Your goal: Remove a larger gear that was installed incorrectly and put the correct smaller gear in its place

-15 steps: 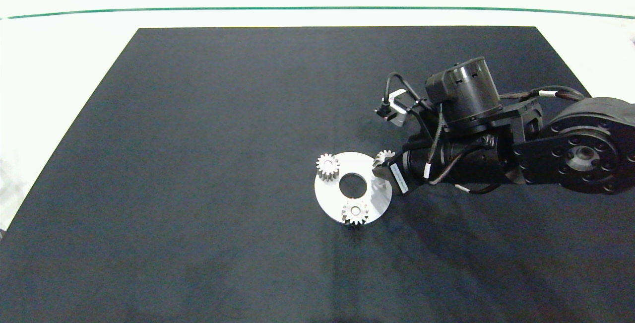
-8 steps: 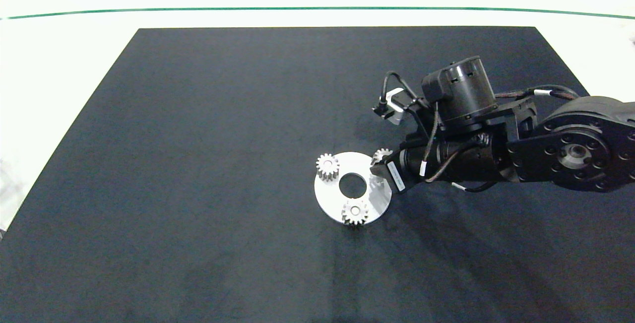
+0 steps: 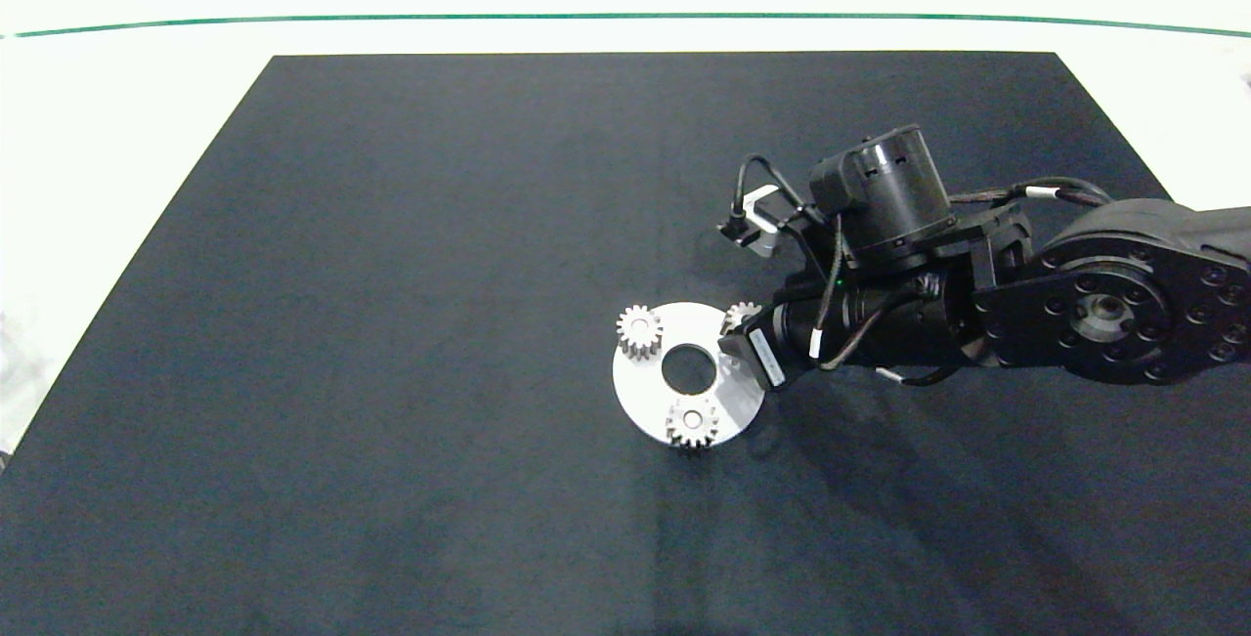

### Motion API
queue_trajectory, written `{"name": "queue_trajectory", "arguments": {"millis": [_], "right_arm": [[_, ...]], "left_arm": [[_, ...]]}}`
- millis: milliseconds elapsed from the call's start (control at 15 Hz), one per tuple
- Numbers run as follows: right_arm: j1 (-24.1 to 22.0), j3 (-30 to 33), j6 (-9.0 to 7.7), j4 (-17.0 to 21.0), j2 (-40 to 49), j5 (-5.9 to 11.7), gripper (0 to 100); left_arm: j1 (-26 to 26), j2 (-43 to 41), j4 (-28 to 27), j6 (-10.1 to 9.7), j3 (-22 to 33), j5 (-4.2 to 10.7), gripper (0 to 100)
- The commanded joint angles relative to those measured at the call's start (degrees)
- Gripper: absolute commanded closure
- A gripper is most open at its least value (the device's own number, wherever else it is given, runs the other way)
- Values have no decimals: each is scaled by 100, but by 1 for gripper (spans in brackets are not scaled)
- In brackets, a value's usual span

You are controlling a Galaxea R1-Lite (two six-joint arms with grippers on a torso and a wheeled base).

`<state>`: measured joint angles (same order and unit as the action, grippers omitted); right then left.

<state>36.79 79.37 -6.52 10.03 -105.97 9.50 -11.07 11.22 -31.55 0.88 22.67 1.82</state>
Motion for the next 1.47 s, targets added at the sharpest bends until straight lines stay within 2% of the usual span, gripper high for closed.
{"name": "queue_trajectory", "arguments": {"millis": [67, 133, 200, 600, 733, 800, 867, 1000, 1067, 1200, 1400, 1467], "right_arm": [[21, -1, -7, 7, -2, 70, 81], [30, -10, -7, 7, -2, 79, 81], [30, -1, -7, 16, 6, 87, 0], [30, -54, 2, 78, 209, 87, 0], [-5, -71, 19, 183, 578, 158, 0], [-67, -89, 37, 227, 780, 290, 0], [-251, -185, 81, 262, 1052, 562, 0], [-585, -537, 292, 271, 1650, 685, 0], [-717, -827, 345, 271, 2028, 817, 0], [-1025, -1433, 353, 262, 2810, 1292, 0], [-1526, -1917, 318, 271, 3926, 1599, 0], [-1798, -2224, 309, 280, 4603, 1775, 0]], "left_arm": [[-1, 12, -18, 0, 0, 3, 0], [-1, 3, -18, 0, 0, 3, 0], [-1, 3, -18, 0, 0, 3, 0], [-1, 21, -18, 0, 9, 3, 0], [-1, 12, -9, 0, 9, 21, 0], [-1, 12, -9, 0, 9, 21, 0], [8, 12, -9, 0, 9, 29, 0], [26, 3, -9, 0, 18, 47, 0], [70, -14, -9, 0, 9, 73, 0], [43, -137, -9, 26, 18, 293, 0], [79, -243, -9, 44, 18, 592, 0], [87, -339, -18, 114, 18, 899, 0]]}}
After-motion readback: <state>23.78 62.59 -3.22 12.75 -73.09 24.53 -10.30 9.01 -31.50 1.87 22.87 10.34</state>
